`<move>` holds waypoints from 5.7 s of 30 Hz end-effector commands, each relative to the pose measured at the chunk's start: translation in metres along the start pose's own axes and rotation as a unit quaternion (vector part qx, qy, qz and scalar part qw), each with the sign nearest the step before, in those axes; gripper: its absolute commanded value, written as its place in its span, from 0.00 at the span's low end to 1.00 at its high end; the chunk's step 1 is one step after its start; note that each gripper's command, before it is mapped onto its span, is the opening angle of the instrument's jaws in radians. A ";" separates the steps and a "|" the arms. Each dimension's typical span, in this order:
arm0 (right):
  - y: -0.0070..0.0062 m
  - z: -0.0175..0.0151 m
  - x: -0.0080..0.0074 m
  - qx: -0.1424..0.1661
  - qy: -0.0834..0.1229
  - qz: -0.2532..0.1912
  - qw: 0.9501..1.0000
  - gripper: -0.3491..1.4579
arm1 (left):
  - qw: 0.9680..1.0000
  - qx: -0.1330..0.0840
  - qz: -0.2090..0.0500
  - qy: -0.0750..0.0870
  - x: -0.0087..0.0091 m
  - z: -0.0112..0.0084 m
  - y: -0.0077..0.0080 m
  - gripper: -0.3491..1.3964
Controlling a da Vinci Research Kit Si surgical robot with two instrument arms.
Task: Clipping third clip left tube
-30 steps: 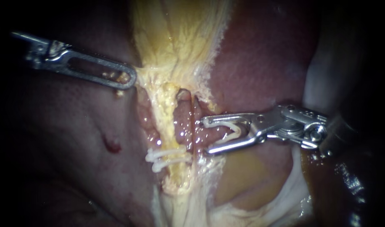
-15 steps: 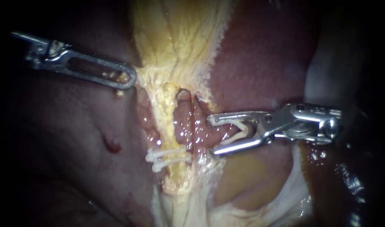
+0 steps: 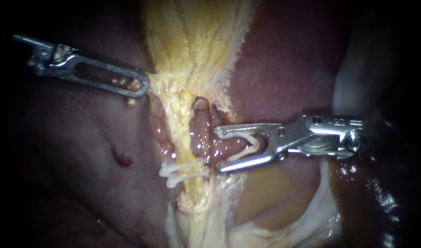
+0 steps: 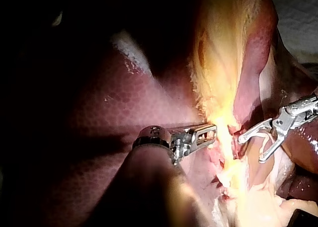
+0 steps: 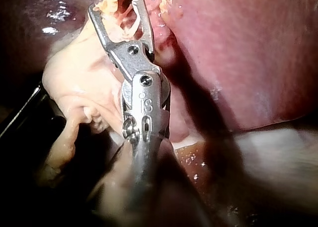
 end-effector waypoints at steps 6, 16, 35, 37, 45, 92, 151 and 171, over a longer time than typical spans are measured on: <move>-0.0004 0.0005 0.0003 0.004 0.001 -0.001 1.000 0.47 | 1.000 0.000 0.000 0.000 0.0000 0.0000 0.0000 0.00; -0.0002 0.0026 -0.0005 0.008 0.005 -0.007 1.000 0.47 | 1.000 0.000 0.000 0.000 0.0000 0.0000 0.0000 0.00; 0.0031 0.0026 -0.0037 0.001 0.002 -0.012 1.000 0.47 | 1.000 0.000 0.000 0.000 0.0000 0.0000 0.0000 0.00; 0.0032 0.0026 -0.0037 0.001 0.002 -0.012 1.000 0.47 | 1.000 0.000 0.000 0.000 0.0000 0.0000 0.0000 0.00; 0.0035 0.0025 -0.0039 0.001 0.002 -0.012 1.000 0.47 | 1.000 0.000 0.000 0.000 0.0000 0.0000 -0.0001 0.00; 0.0018 0.0109 -0.0021 0.068 0.025 -0.009 0.997 0.47 | 1.000 0.000 0.000 0.000 0.0000 0.0001 -0.0001 0.00; 0.0008 0.0111 0.0033 0.078 0.033 -0.005 0.996 0.47 | 1.000 -0.001 0.000 -0.001 -0.0001 0.0004 0.0001 0.00; -0.0018 0.0105 0.0060 0.102 0.036 0.004 0.994 0.47 | 1.000 -0.001 0.000 -0.001 0.0000 0.0005 0.0002 0.00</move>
